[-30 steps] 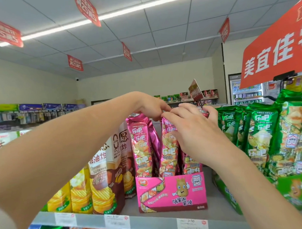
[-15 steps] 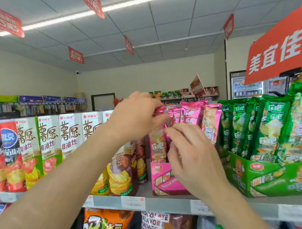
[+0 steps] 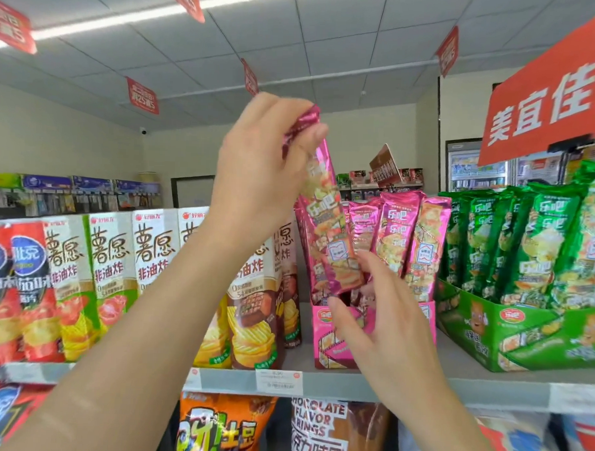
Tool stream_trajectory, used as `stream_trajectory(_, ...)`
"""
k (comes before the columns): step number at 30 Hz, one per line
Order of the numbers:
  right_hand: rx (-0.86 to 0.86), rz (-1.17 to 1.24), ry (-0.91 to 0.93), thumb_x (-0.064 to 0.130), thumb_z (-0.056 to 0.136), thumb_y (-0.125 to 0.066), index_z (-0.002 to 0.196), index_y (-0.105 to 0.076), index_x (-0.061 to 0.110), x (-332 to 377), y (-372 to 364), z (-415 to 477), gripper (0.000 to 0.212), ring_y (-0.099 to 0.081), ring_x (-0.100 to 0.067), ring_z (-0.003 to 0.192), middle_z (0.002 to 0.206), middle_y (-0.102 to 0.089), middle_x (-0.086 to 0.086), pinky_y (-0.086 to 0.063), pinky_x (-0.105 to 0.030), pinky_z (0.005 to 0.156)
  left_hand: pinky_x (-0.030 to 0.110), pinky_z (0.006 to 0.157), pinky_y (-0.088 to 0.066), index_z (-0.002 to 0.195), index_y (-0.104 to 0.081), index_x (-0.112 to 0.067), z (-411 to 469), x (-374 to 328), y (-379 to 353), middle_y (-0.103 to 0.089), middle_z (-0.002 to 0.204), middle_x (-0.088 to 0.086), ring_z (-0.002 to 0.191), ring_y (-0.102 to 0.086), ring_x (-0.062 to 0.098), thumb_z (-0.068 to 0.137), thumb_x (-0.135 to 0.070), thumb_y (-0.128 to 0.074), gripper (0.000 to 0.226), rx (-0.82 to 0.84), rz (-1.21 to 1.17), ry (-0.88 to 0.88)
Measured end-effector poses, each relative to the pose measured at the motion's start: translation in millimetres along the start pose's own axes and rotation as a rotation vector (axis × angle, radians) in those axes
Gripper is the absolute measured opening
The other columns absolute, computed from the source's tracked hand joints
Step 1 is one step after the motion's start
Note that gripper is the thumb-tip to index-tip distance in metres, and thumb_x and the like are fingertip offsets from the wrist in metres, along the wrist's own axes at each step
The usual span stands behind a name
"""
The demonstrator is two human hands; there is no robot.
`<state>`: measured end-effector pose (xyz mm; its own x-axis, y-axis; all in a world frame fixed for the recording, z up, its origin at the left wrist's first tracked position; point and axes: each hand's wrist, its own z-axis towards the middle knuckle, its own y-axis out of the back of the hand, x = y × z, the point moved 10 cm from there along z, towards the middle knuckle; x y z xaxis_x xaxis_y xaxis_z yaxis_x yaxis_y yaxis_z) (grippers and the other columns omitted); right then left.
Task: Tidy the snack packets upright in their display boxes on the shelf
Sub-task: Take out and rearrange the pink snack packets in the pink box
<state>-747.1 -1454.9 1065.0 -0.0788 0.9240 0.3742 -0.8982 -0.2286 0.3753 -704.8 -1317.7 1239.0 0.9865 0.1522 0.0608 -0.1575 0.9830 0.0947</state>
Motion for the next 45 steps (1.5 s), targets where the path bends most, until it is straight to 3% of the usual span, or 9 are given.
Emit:
stream_trajectory(6, -0.125, -0.017, 0.045, 0.063, 0.089, -0.050, 0.144, -0.032, 0.035, 13.8, 21.1, -0.5, 0.064, -0.040, -0.002, 0.122, 0.129, -0.044, 0.019, -0.034, -0.022, 0.095, 0.016, 0.081, -0.043, 0.103, -0.062, -0.021, -18.0, -17.1, 39.1, -0.057, 0.091, -0.005, 0.084, -0.051, 0.004, 0.089, -0.021, -0.068, 0.014, -0.227, -0.231, -0.014)
stream_trajectory(11, -0.185, -0.029, 0.021, 0.058, 0.094, -0.043, 0.133, -0.042, 0.029, 7.5, 31.8, -12.7, 0.049, -0.041, 0.007, 0.103, 0.112, -0.042, 0.022, -0.033, -0.002, 0.089, 0.042, 0.074, -0.057, 0.117, -0.055, -0.020, -30.3, -19.5, 23.6, -0.059, 0.097, -0.002, 0.089, -0.061, 0.018, 0.093, -0.026, -0.063, 0.026, -0.060, -0.530, 0.121)
stream_trajectory(13, -0.140, 0.070, -0.064, 0.061, 0.091, -0.038, 0.129, -0.049, 0.022, -7.8, 32.4, -19.4, 0.055, -0.052, -0.002, 0.106, 0.116, -0.055, 0.015, -0.045, -0.019, 0.094, 0.035, 0.065, -0.060, 0.124, -0.048, -0.024, -46.2, -15.9, 11.4, -0.056, 0.097, -0.002, 0.088, -0.063, 0.019, 0.094, -0.032, -0.057, 0.032, 0.043, -0.718, 0.209)
stream_trajectory(15, -0.121, 0.196, -0.149, 0.061, 0.088, -0.039, 0.133, -0.051, 0.022, -25.2, 36.9, -29.7, 0.061, -0.059, -0.009, 0.109, 0.118, -0.062, 0.011, -0.051, -0.034, 0.092, 0.035, 0.064, -0.058, 0.114, -0.055, -0.027, -69.9, -12.1, -3.9, -0.059, 0.093, -0.007, 0.083, -0.062, 0.014, 0.092, -0.029, -0.058, 0.022, 0.170, -0.610, 0.246)
stream_trajectory(23, -0.174, 0.509, -0.349, 0.037, 0.075, -0.045, 0.108, -0.063, 0.052, -74.9, 53.8, -58.9, 0.040, -0.060, 0.007, 0.098, 0.107, -0.067, 0.025, -0.044, -0.008, 0.087, 0.030, 0.065, -0.047, 0.107, -0.061, -0.021, -151.6, -8.1, -69.8, -0.062, 0.105, -0.004, 0.089, -0.062, 0.020, 0.089, -0.025, -0.064, 0.018, 0.540, 0.151, 0.030)
stream_trajectory(25, -0.181, 0.675, -0.527, 0.033, 0.069, -0.045, 0.101, -0.069, 0.047, -98.9, 41.2, -67.1, 0.042, -0.067, -0.011, 0.104, 0.110, -0.071, 0.009, -0.051, -0.028, 0.095, 0.027, 0.064, -0.042, 0.110, -0.045, -0.026, -160.7, -0.4, -79.8, -0.057, 0.109, -0.007, 0.091, -0.056, 0.018, 0.092, -0.036, -0.059, 0.026, 0.587, 0.169, 0.072)
stream_trajectory(29, -0.135, 0.725, -0.592, 0.008, 0.093, -0.042, 0.084, -0.072, 0.040, -104.2, 31.9, -59.8, 0.044, -0.068, -0.015, 0.057, 0.068, -0.072, 0.000, -0.054, -0.027, 0.055, 0.038, 0.065, -0.052, 0.106, -0.027, -0.030, -166.3, 6.8, -90.3, -0.060, 0.097, -0.007, 0.086, -0.054, 0.018, 0.092, -0.044, -0.057, 0.036, 0.611, 0.188, 0.080)
stream_trajectory(33, -0.045, 0.588, -0.435, 0.041, 0.085, -0.047, 0.096, -0.063, 0.044, -88.6, 36.5, -50.2, 0.020, -0.067, -0.012, 0.084, 0.091, -0.071, 0.007, -0.052, -0.025, 0.078, 0.035, 0.061, -0.048, 0.115, -0.041, -0.027, -164.2, 5.8, -93.2, -0.063, 0.089, -0.004, 0.080, -0.059, 0.024, 0.088, -0.033, -0.067, 0.038, 0.562, 0.080, 0.089)
stream_trajectory(45, 0.033, 0.309, -0.348, 0.032, 0.100, -0.047, 0.113, -0.052, 0.027, -117.6, 47.0, 11.1, 0.015, -0.056, 0.010, 0.069, 0.085, -0.058, 0.013, -0.039, -0.011, 0.059, 0.029, 0.044, -0.039, 0.102, -0.057, -0.019, -149.2, -64.5, -129.8, -0.061, 0.058, 0.001, 0.053, -0.059, 0.025, 0.073, -0.007, -0.070, 0.034, 0.422, -0.053, 0.033)
